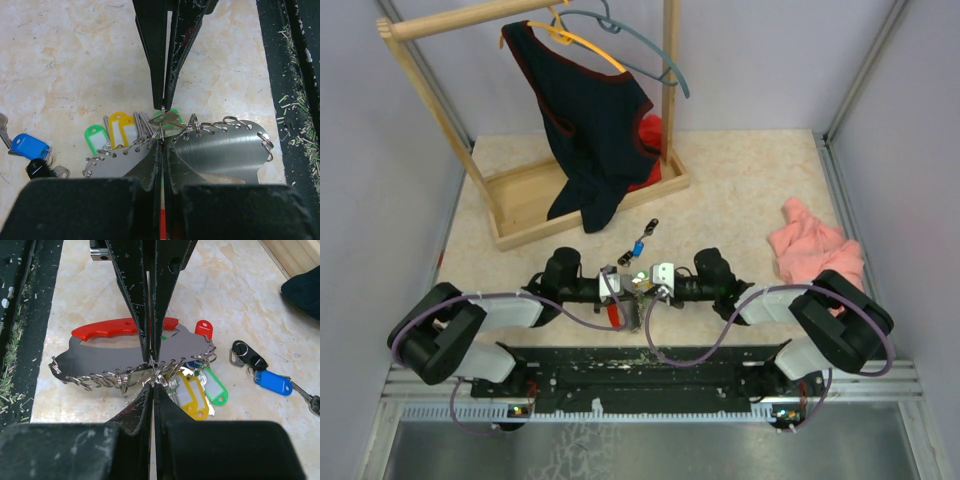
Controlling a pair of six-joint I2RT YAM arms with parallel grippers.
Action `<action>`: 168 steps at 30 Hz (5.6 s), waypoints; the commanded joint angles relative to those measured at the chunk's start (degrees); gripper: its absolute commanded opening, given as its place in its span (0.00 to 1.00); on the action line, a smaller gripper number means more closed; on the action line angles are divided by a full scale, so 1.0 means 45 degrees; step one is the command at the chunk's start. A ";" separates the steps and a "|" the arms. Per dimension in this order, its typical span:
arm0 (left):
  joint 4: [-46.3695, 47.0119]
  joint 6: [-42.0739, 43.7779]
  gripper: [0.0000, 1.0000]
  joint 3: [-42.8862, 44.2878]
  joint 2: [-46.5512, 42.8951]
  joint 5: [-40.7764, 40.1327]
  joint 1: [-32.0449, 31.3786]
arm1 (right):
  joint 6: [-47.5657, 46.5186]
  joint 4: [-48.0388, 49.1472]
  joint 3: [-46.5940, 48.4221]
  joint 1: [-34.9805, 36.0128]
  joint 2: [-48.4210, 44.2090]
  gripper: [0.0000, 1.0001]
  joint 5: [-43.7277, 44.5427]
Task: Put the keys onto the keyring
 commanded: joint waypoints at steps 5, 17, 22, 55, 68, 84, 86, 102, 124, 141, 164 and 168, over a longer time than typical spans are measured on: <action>0.0199 0.0194 0.01 0.0154 -0.0105 0.0409 -0.0048 | 0.0255 0.0671 0.0452 -0.0128 0.0035 0.00 0.0022; 0.0179 0.0185 0.01 0.0176 -0.0086 0.0449 -0.0050 | 0.0287 0.0812 0.0510 -0.0146 0.0147 0.00 -0.0435; 0.0194 0.0180 0.01 0.0173 -0.0085 0.0450 -0.0040 | 0.0267 0.0885 0.0518 -0.0146 0.0211 0.00 -0.0390; 0.0044 0.0230 0.01 0.0346 0.0126 0.1314 -0.0051 | 0.0245 0.0929 0.0890 -0.0134 0.0443 0.00 -0.1588; 0.0912 -0.0332 0.01 -0.0043 -0.0218 0.0971 -0.0051 | 0.0705 0.1056 0.0831 -0.0058 0.0390 0.00 -0.1479; 0.1906 -0.1165 0.01 -0.0411 -0.0515 0.0563 -0.0031 | 0.0365 -0.0534 0.1142 0.0650 0.0218 0.00 0.0473; 0.1964 -0.1299 0.01 -0.0410 -0.0495 0.0495 -0.0031 | 0.0312 -0.0667 0.1151 0.0763 0.0169 0.00 0.0699; 0.2450 -0.2053 0.01 -0.0607 -0.0605 0.0159 0.0320 | -0.0208 0.0056 0.0307 0.1042 -0.0452 0.00 0.1838; 0.3843 -0.2239 0.01 -0.1245 -0.0760 0.0656 0.0672 | 0.1715 0.4394 -0.0788 0.0551 -0.0078 0.00 0.1202; 0.4729 -0.2604 0.01 -0.1628 -0.0842 0.0200 0.0669 | 0.1893 0.4081 -0.0737 0.0551 0.0394 0.00 0.1759; 0.5057 -0.2857 0.01 -0.1621 -0.0646 0.0201 0.0672 | 0.2064 0.4426 -0.0681 0.0551 0.0461 0.00 0.0944; 0.5278 -0.2978 0.01 -0.1678 -0.0608 0.0083 0.0671 | 0.2074 0.4450 -0.0667 0.0570 0.0480 0.00 0.0767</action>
